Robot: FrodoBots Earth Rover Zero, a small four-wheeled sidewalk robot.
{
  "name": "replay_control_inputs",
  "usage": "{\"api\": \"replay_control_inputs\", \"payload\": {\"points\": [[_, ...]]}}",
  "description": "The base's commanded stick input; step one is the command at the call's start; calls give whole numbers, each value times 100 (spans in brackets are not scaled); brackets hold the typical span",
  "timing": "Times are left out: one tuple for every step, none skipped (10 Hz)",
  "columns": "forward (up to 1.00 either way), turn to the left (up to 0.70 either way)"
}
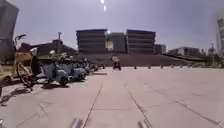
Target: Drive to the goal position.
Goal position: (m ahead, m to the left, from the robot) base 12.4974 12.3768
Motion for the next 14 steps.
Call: {"api": "replay_control_inputs", "payload": {"points": [[100, 0], [100, 0], [100, 0], [100, 0], [100, 0], [100, 0], [100, -40], [100, -33], [100, 0], [100, 0], [100, 0], [100, 0], [100, 0], [100, 0]]}}
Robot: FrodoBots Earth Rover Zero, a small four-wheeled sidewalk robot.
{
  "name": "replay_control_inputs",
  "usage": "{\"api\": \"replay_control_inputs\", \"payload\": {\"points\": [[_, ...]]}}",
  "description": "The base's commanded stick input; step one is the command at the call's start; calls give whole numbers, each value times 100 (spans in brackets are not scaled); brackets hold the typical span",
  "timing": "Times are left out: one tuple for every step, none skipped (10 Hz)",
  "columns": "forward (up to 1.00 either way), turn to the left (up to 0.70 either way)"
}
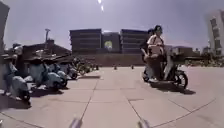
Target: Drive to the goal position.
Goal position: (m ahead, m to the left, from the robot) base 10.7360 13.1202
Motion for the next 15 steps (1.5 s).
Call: {"api": "replay_control_inputs", "payload": {"points": [[100, 0], [100, 0], [100, 0], [100, 0], [100, 0], [100, 0], [100, 0], [100, 0], [100, 0], [100, 0], [100, 0], [100, 0], [100, 0], [100, 0], [100, 0]]}}
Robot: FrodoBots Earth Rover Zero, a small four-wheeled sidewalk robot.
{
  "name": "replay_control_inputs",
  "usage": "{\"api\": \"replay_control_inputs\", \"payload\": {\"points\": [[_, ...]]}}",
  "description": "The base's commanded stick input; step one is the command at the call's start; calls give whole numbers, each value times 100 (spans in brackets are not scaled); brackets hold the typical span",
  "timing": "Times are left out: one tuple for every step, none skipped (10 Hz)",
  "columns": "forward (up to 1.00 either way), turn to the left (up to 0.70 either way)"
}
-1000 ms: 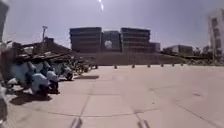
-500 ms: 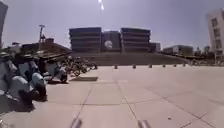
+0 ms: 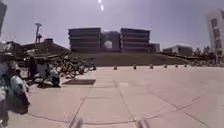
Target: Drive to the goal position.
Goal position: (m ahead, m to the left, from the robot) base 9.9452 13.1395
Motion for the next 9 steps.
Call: {"api": "replay_control_inputs", "payload": {"points": [[100, 0], [100, 0], [100, 0], [100, 6], [100, 20], [100, 34], [100, 31], [100, 15], [100, 0]]}}
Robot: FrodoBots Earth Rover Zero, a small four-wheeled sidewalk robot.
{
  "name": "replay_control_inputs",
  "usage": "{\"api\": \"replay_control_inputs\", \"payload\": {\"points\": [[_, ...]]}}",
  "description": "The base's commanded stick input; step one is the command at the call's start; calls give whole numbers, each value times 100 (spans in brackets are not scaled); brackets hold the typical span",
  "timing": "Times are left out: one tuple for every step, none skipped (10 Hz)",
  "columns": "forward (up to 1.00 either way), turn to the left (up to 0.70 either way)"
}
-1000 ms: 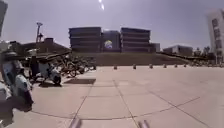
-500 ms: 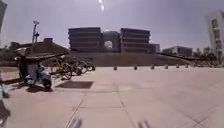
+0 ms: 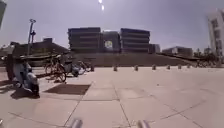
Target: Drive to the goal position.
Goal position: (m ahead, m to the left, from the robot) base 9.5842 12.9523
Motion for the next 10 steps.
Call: {"api": "replay_control_inputs", "payload": {"points": [[100, 0], [100, 0], [100, 0], [100, 0], [100, 0], [100, 0], [100, 0], [100, 0], [100, 0], [100, 0]]}}
